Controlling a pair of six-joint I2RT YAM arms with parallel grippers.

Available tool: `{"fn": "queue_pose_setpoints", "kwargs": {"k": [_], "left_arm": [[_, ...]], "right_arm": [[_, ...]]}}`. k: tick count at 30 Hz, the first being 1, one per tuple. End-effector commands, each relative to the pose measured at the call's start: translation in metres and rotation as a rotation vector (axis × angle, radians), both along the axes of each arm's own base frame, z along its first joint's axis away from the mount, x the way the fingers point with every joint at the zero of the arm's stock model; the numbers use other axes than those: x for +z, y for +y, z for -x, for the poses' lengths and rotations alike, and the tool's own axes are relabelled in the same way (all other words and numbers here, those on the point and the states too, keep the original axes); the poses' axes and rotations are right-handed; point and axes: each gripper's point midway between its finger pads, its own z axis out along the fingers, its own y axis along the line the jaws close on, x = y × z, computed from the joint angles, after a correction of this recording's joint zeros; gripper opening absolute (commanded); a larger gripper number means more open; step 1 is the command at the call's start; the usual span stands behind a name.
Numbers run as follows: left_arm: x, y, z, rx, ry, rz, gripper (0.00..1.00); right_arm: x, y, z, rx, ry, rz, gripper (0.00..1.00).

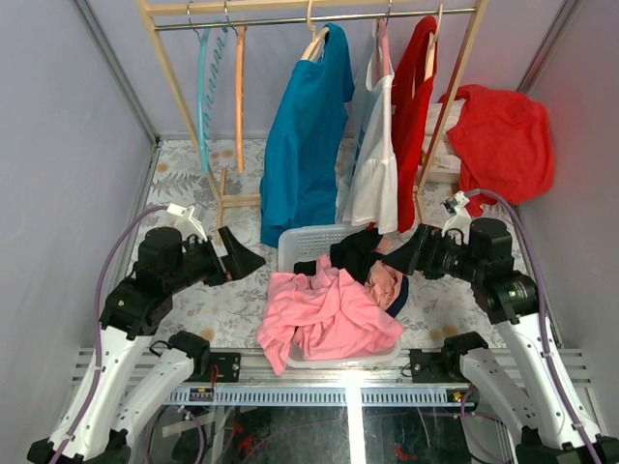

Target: Place the t-shirt on the hanger

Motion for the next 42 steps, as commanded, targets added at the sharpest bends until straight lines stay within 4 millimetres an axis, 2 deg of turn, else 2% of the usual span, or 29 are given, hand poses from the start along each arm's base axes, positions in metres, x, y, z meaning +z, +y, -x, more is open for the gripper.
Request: {"fn": "queue_pose_setpoints", "kwargs": {"k": [1, 6, 10, 13, 17, 23, 28, 33, 39, 42], "left_arm": [[-0.008, -0.006, 0.009, -0.054, 0.024, 0.004, 0.99], [-0.024, -0.011, 0.002, -0.050, 0.049, -0.035, 0.99], [-0.022, -0.022, 0.003, -0.062, 0.033, -0.063, 0.99], [-0.019, -0.034, 0.014, -0.096, 0.025, -0.074, 0.99], [-0.033, -0.057, 0.033, -0.156, 0.049, -0.134, 0.99], [-0.031, -0.079, 0.056, -0.175, 0.004, -0.246, 0.99], [-0.037, -0.108, 0.073, -0.229, -0.040, -0.345, 1.00], [-0.047, -0.126, 0.073, -0.224, -0.061, -0.418, 1.00], [-0.060, -0.129, 0.066, -0.203, -0.088, -0.453, 1.00], [-0.067, -0.128, 0.063, -0.191, -0.095, -0.467, 0.93]], "right_arm": [[0.003, 0.013, 0.002, 0.099, -0.010, -0.038, 0.83], [-0.001, 0.036, 0.003, 0.186, -0.014, 0.023, 0.76], [0.003, 0.064, 0.013, 0.247, -0.047, 0.096, 0.71], [0.003, 0.076, 0.022, 0.260, -0.074, 0.149, 0.67], [-0.008, 0.091, 0.038, 0.294, -0.080, 0.223, 0.62], [-0.023, 0.097, 0.044, 0.269, -0.098, 0.327, 0.59], [-0.029, 0.096, 0.041, 0.252, -0.101, 0.366, 0.56], [-0.028, 0.095, 0.042, 0.248, -0.106, 0.387, 0.56], [-0.032, 0.093, 0.048, 0.257, -0.106, 0.410, 0.61], [-0.035, 0.096, 0.054, 0.277, -0.106, 0.412, 0.64]]}}
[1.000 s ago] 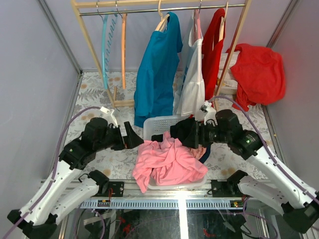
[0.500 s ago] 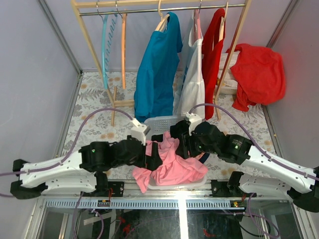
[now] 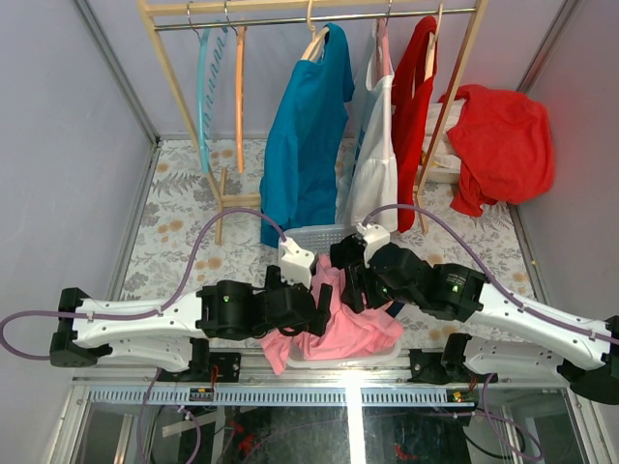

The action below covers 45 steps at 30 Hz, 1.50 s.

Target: Place the t-shirt on the hanger

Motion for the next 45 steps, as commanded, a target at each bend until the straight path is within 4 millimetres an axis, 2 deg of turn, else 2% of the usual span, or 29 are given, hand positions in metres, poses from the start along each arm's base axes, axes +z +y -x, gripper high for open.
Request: {"fn": "queue_pose_setpoints", "kwargs": {"k": [1, 3, 7, 11, 13, 18, 21, 23, 25, 31, 39, 41, 45], "left_arm": [[-0.001, -0.001, -0.015, 0.068, -0.072, 0.016, 0.90], [-0.001, 0.000, -0.018, 0.077, -0.081, 0.012, 0.85], [-0.001, -0.003, -0.017, 0.068, -0.082, 0.018, 0.68], [-0.002, -0.006, -0.018, 0.063, -0.087, 0.022, 0.65], [-0.002, -0.010, -0.018, 0.055, -0.090, 0.032, 0.59], [-0.001, -0.016, -0.020, 0.048, -0.100, 0.023, 0.39], [-0.001, -0.018, -0.022, 0.048, -0.104, 0.015, 0.25], [0.003, -0.017, -0.023, 0.053, -0.106, 0.019, 0.18], [0.010, -0.015, -0.026, 0.064, -0.113, 0.031, 0.14], [0.041, -0.001, -0.034, 0.098, -0.138, 0.084, 0.12], [0.104, 0.029, -0.046, 0.160, -0.220, 0.156, 0.11], [0.124, 0.039, -0.051, 0.188, -0.253, 0.176, 0.11], [0.172, 0.058, -0.058, 0.235, -0.321, 0.255, 0.11]], "right_arm": [[0.014, 0.006, 0.001, -0.003, -0.037, -0.026, 0.65], [0.011, 0.008, 0.001, 0.003, -0.033, -0.014, 0.65], [0.010, 0.010, 0.002, 0.006, -0.039, -0.005, 0.60], [0.011, 0.006, -0.002, -0.016, -0.056, 0.016, 0.56], [0.013, 0.005, -0.003, -0.019, -0.061, 0.019, 0.53], [0.017, 0.001, -0.006, -0.031, -0.079, 0.040, 0.38], [0.023, -0.001, -0.007, -0.028, -0.093, 0.041, 0.24], [0.032, -0.004, -0.008, -0.031, -0.108, 0.031, 0.17], [0.045, -0.007, -0.008, -0.033, -0.128, 0.011, 0.13], [0.081, -0.013, -0.004, -0.012, -0.174, -0.073, 0.09], [0.129, -0.019, -0.003, 0.002, -0.253, -0.178, 0.07], [0.146, -0.022, -0.005, -0.004, -0.286, -0.207, 0.04], [0.196, -0.026, -0.008, -0.008, -0.371, -0.299, 0.01]]}}
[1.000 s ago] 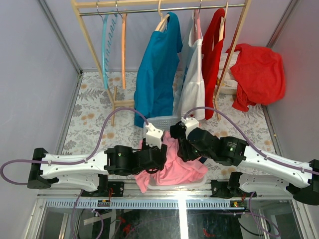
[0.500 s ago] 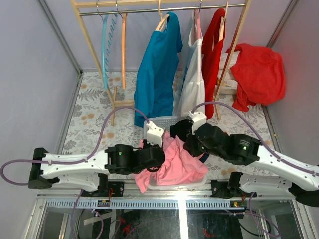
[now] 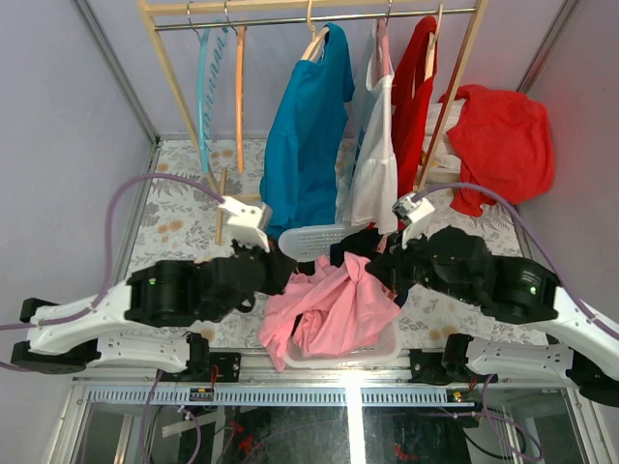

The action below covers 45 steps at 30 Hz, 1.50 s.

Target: Place the t-shirt on the hanger

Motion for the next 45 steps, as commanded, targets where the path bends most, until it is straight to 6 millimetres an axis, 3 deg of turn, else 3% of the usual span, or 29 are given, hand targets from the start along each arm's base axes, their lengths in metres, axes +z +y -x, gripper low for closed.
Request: {"fn": "queue_pose_setpoints", "kwargs": {"k": [1, 5, 7, 9, 14, 20, 23, 28, 34, 38, 45], "left_arm": [[0.055, 0.034, -0.018, 0.104, -0.118, 0.056, 0.11], [0.108, 0.046, -0.023, 0.122, -0.196, 0.137, 0.11], [0.126, 0.048, -0.022, 0.113, -0.212, 0.156, 0.11], [0.131, 0.050, -0.020, 0.101, -0.210, 0.164, 0.12], [0.095, 0.046, -0.009, 0.028, -0.167, 0.156, 0.40], [0.032, 0.008, 0.006, -0.095, -0.079, 0.108, 0.60], [0.017, -0.011, 0.013, -0.153, -0.057, 0.108, 0.65], [-0.012, -0.024, 0.018, -0.185, -0.014, 0.078, 0.72], [-0.038, -0.017, 0.028, -0.188, 0.053, 0.091, 0.76], [-0.070, -0.007, 0.033, -0.158, 0.126, 0.051, 0.77], [-0.112, -0.004, 0.039, -0.138, 0.203, -0.005, 0.77]], "right_arm": [[0.084, -0.004, -0.008, -0.012, -0.166, -0.171, 0.01], [0.130, -0.003, -0.011, 0.001, -0.242, -0.238, 0.00], [0.148, -0.002, -0.012, 0.005, -0.276, -0.257, 0.00], [0.166, -0.002, -0.012, 0.014, -0.304, -0.281, 0.00], [0.202, -0.003, -0.002, 0.071, -0.350, -0.352, 0.00], [0.192, 0.001, 0.002, 0.095, -0.332, -0.350, 0.00], [0.185, 0.000, 0.005, 0.103, -0.319, -0.355, 0.00], [0.174, -0.005, 0.010, 0.109, -0.297, -0.359, 0.00], [0.152, -0.009, 0.012, 0.104, -0.268, -0.337, 0.00], [0.139, -0.014, 0.011, 0.089, -0.260, -0.324, 0.00], [0.135, -0.019, 0.011, 0.076, -0.261, -0.319, 0.00]]}}
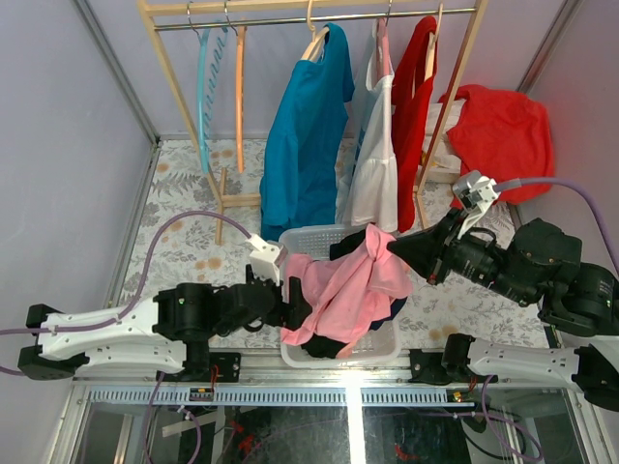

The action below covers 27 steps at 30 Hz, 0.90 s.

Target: Place the t-shirt on the hanger

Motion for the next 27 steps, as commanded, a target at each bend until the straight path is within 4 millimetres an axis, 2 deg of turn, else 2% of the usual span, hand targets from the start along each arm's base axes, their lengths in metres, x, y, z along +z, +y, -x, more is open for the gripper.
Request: {"fn": "queue_pose_setpoints", "kwargs": {"k": [1, 6, 9, 12, 14, 15, 17, 21, 27], "left_arm": [[-0.014, -0.005, 0.002, 0.029, 0.050, 0.018, 0.77], [-0.035, -0.002, -0.002, 0.069, 0.060, -0.050, 0.77], [-0.041, -0.009, -0.002, 0.060, 0.060, -0.049, 0.74], [-0.044, -0.015, -0.006, 0.065, 0.043, -0.062, 0.58], [-0.043, -0.018, -0.010, 0.071, 0.028, -0.065, 0.37], [-0.041, -0.019, -0.012, 0.078, 0.021, -0.071, 0.30], [-0.037, -0.017, -0.014, 0.092, 0.010, -0.077, 0.25], [-0.013, -0.009, -0.019, 0.123, -0.012, -0.051, 0.11], [0.055, 0.011, -0.023, 0.153, -0.064, 0.067, 0.09]], "right_arm": [[0.020, 0.000, 0.000, -0.002, -0.031, -0.077, 0.00], [0.018, -0.002, 0.001, -0.005, -0.031, -0.074, 0.00], [0.016, -0.003, 0.000, -0.011, -0.033, -0.072, 0.00], [0.014, -0.002, -0.001, -0.012, -0.035, -0.069, 0.00], [0.014, -0.002, -0.001, -0.013, -0.035, -0.070, 0.00], [0.014, -0.002, -0.001, -0.012, -0.035, -0.067, 0.00], [0.014, -0.002, -0.001, -0.014, -0.035, -0.068, 0.00], [0.010, -0.005, -0.001, -0.020, -0.032, -0.064, 0.00], [0.003, -0.009, -0.002, -0.035, -0.024, -0.066, 0.00]]}}
